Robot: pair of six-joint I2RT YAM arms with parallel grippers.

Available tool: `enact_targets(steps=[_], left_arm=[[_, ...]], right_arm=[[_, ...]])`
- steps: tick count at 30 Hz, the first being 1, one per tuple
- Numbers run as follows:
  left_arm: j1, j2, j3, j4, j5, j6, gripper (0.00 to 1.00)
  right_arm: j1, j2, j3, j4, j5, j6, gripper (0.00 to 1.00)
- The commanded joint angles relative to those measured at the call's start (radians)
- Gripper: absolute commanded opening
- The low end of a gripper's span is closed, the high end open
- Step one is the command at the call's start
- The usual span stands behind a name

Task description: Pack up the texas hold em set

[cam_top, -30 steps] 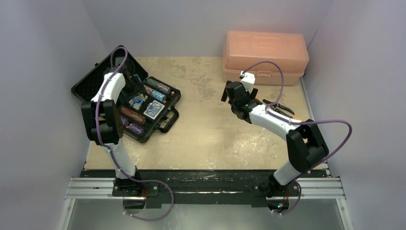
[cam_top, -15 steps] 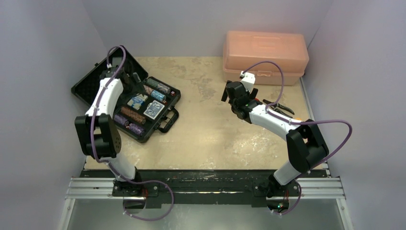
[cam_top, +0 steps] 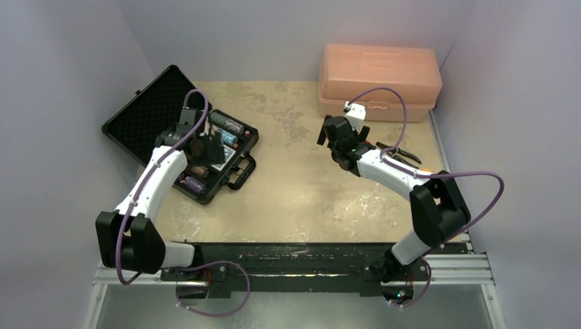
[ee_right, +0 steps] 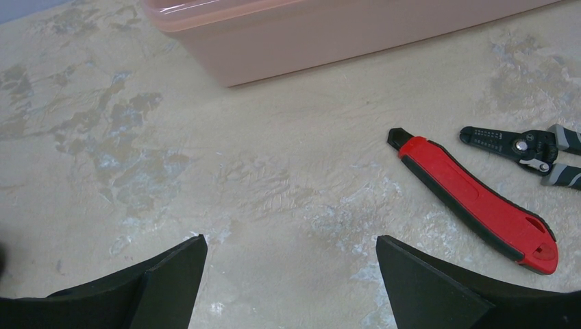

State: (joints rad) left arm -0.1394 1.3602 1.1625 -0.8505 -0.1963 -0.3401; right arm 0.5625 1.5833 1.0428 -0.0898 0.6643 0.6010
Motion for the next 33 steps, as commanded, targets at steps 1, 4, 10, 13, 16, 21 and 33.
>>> enact_targets(steps=[1, 4, 10, 13, 16, 21, 33], left_arm=[[0.003, -0.061, -0.088, 0.085, 0.108, 0.035, 0.94], [-0.006, -0.064, -0.129, 0.106, 0.132, 0.010, 0.95], [-0.066, -0.040, -0.172, 0.165, 0.080, -0.031, 0.88], [-0.079, 0.004, -0.175, 0.193, 0.082, -0.031, 0.80], [-0.093, 0.046, -0.175, 0.218, 0.082, -0.028, 0.75], [-0.094, 0.093, -0.168, 0.235, 0.071, -0.027, 0.71], [-0.091, 0.170, -0.160, 0.235, 0.030, -0.088, 0.68]], right_arm=[[-0.003, -0.042, 0.007, 0.020, 0.026, -0.006, 0.99], [-0.004, -0.048, 0.005, 0.019, 0.019, -0.004, 0.99], [-0.004, -0.053, 0.003, 0.021, 0.004, 0.000, 0.99], [-0.003, -0.060, 0.002, 0.021, 0.006, -0.003, 0.99], [-0.004, -0.067, 0.000, 0.021, 0.005, -0.003, 0.99], [-0.004, -0.075, -0.001, 0.019, 0.002, -0.003, 0.99], [-0.003, -0.085, -0.001, 0.019, 0.000, -0.006, 0.99]])
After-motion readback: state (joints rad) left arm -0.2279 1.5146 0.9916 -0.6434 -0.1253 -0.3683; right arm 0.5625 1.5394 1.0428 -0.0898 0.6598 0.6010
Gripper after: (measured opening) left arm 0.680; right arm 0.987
